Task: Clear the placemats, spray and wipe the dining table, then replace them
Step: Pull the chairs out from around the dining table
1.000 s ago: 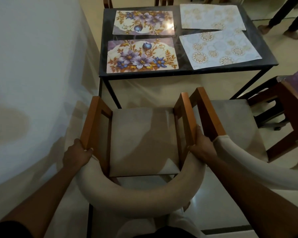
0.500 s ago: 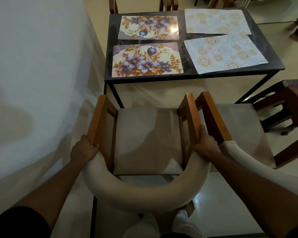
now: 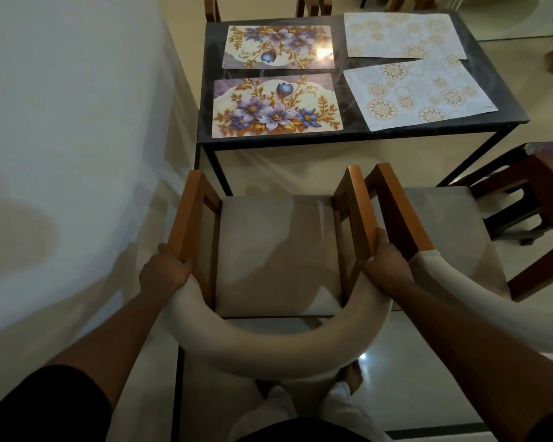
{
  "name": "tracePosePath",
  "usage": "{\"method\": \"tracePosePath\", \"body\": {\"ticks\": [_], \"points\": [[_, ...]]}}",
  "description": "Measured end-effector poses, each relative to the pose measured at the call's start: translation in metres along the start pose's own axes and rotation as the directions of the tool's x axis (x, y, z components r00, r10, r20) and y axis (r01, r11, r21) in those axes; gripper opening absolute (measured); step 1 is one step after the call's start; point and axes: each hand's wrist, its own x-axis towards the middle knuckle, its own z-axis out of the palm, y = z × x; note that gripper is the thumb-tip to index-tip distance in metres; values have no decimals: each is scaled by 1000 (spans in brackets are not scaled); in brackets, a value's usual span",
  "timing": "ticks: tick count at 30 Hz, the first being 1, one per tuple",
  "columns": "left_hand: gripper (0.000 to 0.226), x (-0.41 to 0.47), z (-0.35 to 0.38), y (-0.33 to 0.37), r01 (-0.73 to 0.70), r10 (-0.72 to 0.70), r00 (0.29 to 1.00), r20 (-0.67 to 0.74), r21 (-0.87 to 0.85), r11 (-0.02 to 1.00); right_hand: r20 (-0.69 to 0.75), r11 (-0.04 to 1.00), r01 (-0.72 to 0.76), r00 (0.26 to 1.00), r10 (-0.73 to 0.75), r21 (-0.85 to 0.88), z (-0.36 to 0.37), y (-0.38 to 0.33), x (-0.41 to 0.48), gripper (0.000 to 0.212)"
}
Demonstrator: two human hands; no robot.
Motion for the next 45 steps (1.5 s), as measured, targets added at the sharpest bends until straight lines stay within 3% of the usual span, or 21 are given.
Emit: {"method": "tracePosePath", "body": {"ticks": [14,18,22,29,32,36,38,41,45], "points": [[57,-1,1,-3,-30,34,999,37,-94,995,-12,994,-79,997,81,80,4,-3,-24,85],[85,-7,3,-2,-103,102,993,51,7,995,-26,993,-80,996,83,82,4,-7,-37,83],[96,-22,3,2,-246,242,969,47,155,957,-32,998,-38,999,40,55,4,-8,-50,83],[79,-49,1,22,-396,389,918,78,234,888,-12,997,-37,999,38,68,4,-9,-71,88],[71,-65,8,46,-483,466,875,128,176,858,0,991,-64,998,64,114,2,-8,-75,88],[74,-93,25,82,-548,554,813,179,-86,832,-7,991,-15,1000,16,134,-6,-11,-79,80],[65,-110,30,115,-577,603,776,184,-177,798,-34,989,14,999,-9,150,-19,-5,-79,76],[52,-125,32,156,-629,661,736,148,-212,748,-82,983,65,995,-51,173,-41,-3,-82,70],[52,-147,34,211,-688,715,684,141,-199,698,-149,972,130,984,-102,196,-74,13,-86,60]]}}
